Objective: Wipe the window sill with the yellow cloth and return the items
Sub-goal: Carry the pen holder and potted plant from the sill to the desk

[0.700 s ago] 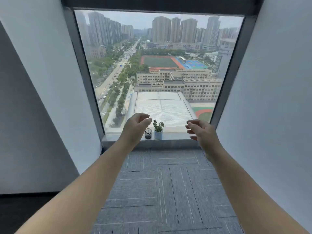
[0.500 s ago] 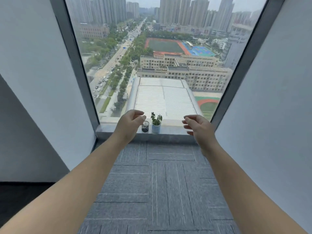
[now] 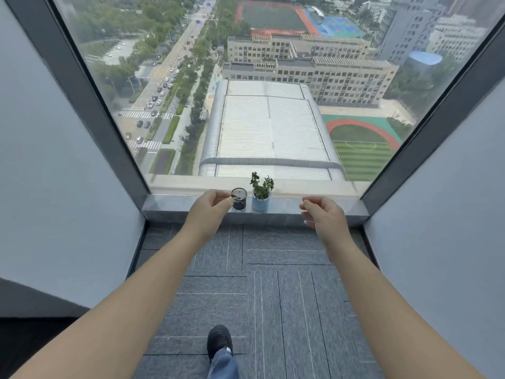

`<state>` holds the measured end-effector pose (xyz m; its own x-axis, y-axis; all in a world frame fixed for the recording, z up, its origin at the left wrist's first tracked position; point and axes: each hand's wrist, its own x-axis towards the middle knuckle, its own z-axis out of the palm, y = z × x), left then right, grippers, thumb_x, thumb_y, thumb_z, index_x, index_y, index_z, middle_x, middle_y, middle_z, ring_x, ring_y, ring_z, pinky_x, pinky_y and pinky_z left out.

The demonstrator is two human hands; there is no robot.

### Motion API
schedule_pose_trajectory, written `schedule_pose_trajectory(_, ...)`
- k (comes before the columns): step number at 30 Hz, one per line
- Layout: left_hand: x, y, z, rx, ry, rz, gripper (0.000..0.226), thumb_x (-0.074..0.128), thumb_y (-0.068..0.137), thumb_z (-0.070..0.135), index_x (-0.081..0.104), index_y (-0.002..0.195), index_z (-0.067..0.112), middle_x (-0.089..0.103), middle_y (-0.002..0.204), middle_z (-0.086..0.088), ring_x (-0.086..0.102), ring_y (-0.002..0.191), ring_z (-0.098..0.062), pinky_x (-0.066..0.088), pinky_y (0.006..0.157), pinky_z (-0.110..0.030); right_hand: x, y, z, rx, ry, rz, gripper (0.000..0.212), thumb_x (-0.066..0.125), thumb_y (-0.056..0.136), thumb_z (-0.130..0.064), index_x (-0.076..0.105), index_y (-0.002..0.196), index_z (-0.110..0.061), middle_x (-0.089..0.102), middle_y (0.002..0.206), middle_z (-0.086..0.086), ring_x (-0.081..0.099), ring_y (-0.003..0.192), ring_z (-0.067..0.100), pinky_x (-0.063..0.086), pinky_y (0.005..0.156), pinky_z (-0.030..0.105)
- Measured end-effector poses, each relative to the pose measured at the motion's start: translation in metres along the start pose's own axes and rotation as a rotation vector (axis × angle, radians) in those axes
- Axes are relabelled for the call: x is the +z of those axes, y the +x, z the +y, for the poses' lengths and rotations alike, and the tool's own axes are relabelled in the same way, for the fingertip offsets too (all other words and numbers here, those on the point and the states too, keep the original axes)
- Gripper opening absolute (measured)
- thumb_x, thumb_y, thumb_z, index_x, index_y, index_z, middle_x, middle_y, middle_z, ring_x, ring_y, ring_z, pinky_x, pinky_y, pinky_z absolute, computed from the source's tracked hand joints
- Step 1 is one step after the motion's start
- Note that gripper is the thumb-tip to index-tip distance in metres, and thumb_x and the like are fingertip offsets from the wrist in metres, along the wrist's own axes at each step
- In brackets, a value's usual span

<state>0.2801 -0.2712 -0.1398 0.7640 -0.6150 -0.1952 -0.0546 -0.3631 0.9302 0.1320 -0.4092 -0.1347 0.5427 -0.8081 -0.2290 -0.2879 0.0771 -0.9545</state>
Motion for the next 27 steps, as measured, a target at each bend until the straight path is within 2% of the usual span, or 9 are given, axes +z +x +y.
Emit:
schedule_pose_trajectory(4,0.001,0.079,-0.020,-0.097,0.018,-0.026,0.010,0.050,0.087,0.022,0.053,0.097,0.020,0.058,0.108,-0.006,0.055,0.107,-0.027,0.044,0.092,-0.042,0.028,0.075,0.008,0.087,-0.025,0.021,0.006,0.048,0.093,-0.014,0.054,0.095,-0.016,0.057,0.093,-0.001,0.053,0.094,0.018,0.045,0.076,0.025)
schedule_pose_trajectory(7,0.007,0.127,-0.036,-0.145,0.032,-0.029,0.016,0.050,0.087,0.023,0.053,0.102,0.018,0.058,0.109,-0.004,0.054,0.104,-0.022,0.045,0.086,-0.036,0.045,0.125,0.017,0.136,-0.040,0.025,0.008,0.049,0.093,-0.013,0.054,0.098,-0.014,0.056,0.088,-0.005,0.054,0.095,0.017,0.044,0.084,0.029)
schedule_pose_trajectory(12,0.027,0.213,-0.072,-0.225,0.048,-0.050,0.013,0.049,0.088,0.024,0.053,0.100,0.020,0.057,0.107,-0.002,0.052,0.101,-0.019,0.041,0.078,-0.031,0.066,0.210,0.051,0.206,-0.042,0.036,0.019,0.051,0.092,-0.013,0.055,0.110,-0.010,0.056,0.107,0.003,0.054,0.104,0.018,0.044,0.091,0.031)
schedule_pose_trajectory(15,0.044,0.259,-0.103,-0.265,0.085,-0.043,0.016,0.050,0.088,0.024,0.054,0.102,0.018,0.057,0.106,-0.001,0.051,0.098,-0.018,0.040,0.071,-0.028,0.076,0.262,0.084,0.243,-0.061,0.012,0.017,0.053,0.091,-0.013,0.053,0.107,-0.014,0.055,0.107,0.002,0.052,0.103,0.016,0.043,0.091,0.030)
schedule_pose_trajectory(19,0.075,0.321,-0.162,-0.297,0.101,-0.016,0.029,0.054,0.086,0.024,0.053,0.112,0.011,0.055,0.111,-0.002,0.051,0.103,-0.017,0.037,0.082,-0.029,0.090,0.331,0.146,0.254,-0.075,-0.017,0.022,0.056,0.089,-0.012,0.054,0.111,-0.011,0.054,0.096,-0.004,0.051,0.094,0.012,0.042,0.079,0.023)
schedule_pose_trajectory(21,0.092,0.350,-0.199,-0.326,0.098,-0.008,0.033,0.054,0.086,0.025,0.051,0.115,0.011,0.054,0.117,-0.003,0.049,0.107,-0.016,0.038,0.087,-0.030,0.100,0.360,0.185,0.261,-0.087,-0.027,0.023,0.058,0.088,-0.011,0.054,0.111,-0.011,0.055,0.101,-0.001,0.051,0.090,0.009,0.041,0.075,0.021)
schedule_pose_trajectory(24,0.121,0.391,-0.264,-0.348,0.084,-0.005,0.039,0.056,0.085,0.025,0.047,0.120,0.011,0.049,0.131,-0.005,0.046,0.116,-0.018,0.035,0.090,-0.029,0.116,0.404,0.255,0.274,-0.114,-0.037,0.020,0.059,0.087,-0.011,0.052,0.105,-0.015,0.056,0.108,0.003,0.051,0.095,0.012,0.038,0.079,0.024)
schedule_pose_trajectory(26,0.139,0.418,-0.311,-0.337,0.076,-0.003,0.045,0.057,0.085,0.025,0.043,0.125,0.012,0.044,0.137,-0.005,0.042,0.124,-0.018,0.033,0.093,-0.029,0.130,0.433,0.303,0.267,-0.125,-0.029,0.025,0.060,0.086,-0.012,0.052,0.109,-0.014,0.056,0.113,0.005,0.051,0.099,0.013,0.039,0.074,0.021)
schedule_pose_trajectory(27,0.147,0.432,-0.336,-0.329,0.074,0.006,0.048,0.058,0.084,0.026,0.040,0.127,0.012,0.042,0.140,-0.006,0.039,0.127,-0.019,0.032,0.094,-0.029,0.138,0.447,0.327,0.266,-0.126,-0.024,0.031,0.061,0.086,-0.013,0.052,0.115,-0.012,0.055,0.118,0.005,0.051,0.103,0.014,0.041,0.077,0.020)
